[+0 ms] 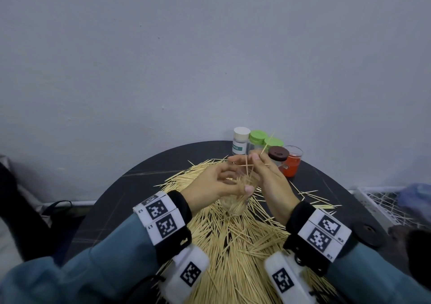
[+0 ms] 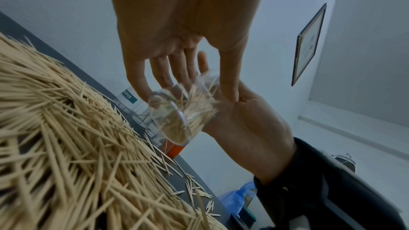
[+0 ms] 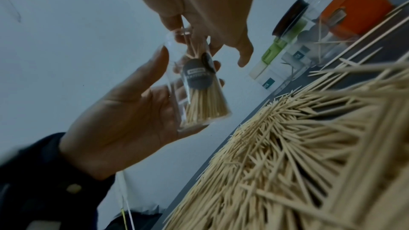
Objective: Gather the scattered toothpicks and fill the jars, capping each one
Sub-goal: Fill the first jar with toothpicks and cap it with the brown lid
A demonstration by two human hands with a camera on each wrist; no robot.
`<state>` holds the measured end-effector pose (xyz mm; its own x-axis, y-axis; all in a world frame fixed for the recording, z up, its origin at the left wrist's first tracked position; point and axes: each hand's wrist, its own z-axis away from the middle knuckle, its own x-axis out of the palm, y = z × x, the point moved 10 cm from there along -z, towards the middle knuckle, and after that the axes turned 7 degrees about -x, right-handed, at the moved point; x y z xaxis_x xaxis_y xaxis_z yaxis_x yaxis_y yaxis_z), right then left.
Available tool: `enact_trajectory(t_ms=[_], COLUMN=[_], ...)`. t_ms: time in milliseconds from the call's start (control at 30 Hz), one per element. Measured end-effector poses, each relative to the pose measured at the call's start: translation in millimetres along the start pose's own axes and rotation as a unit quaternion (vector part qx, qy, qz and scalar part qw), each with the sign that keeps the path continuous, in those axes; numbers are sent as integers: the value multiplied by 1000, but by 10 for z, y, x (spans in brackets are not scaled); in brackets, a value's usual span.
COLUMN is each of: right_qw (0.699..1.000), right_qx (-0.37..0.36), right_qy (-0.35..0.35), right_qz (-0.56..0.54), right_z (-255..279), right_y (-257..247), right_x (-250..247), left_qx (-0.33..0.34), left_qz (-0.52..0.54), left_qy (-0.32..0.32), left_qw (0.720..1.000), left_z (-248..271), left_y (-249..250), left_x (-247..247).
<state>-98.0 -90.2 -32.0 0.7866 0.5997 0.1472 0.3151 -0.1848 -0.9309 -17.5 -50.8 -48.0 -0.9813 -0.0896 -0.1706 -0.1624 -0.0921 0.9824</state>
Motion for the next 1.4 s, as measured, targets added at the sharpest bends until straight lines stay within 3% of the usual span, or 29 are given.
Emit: enact_trajectory(t_ms=[133,267,467,667,833,1000,1100,1167,1300,1400], right_qw=[999,998,993,984,952,973,967,963,958,945], right_qx=[-12,5,67,96,141,34,-29,-70,-96,-101], right_qy=[27,12,-64,-96,-187,-159,-174,-138,-54,-36], right_qz=[30,63,69,118,199,162,186,221,265,309], right_z=[-30,-54,-4,-22,19,-98,-96,-119,-182,-190], right_y=[-84,-66,198,237,352,22,-90,-158,-250,-283], right_x=[-92,-137,-2,-30,24,41,106,50,-178,-305], left_qx=[-9,-6,8,-5,-3,-13,-11,-6,-6,31], left_qz=[-8,-21,-31,-38,-55,-77,-73,-77,-80,-101], left_qy=[6,3,-2,3,5,11,4,-2,19,57], left_qw=[1000,1000,999,999,998,997,997,997,997,993], left_z=[-18,-32,-7,-42,-28,-36,-35,-34,-29,-18], left_y=[-29,-33,-9,-44,-54,-72,-69,-70,-65,1], left_x=[-26,-27,9,-25,-44,-75,-52,-33,-87,-154])
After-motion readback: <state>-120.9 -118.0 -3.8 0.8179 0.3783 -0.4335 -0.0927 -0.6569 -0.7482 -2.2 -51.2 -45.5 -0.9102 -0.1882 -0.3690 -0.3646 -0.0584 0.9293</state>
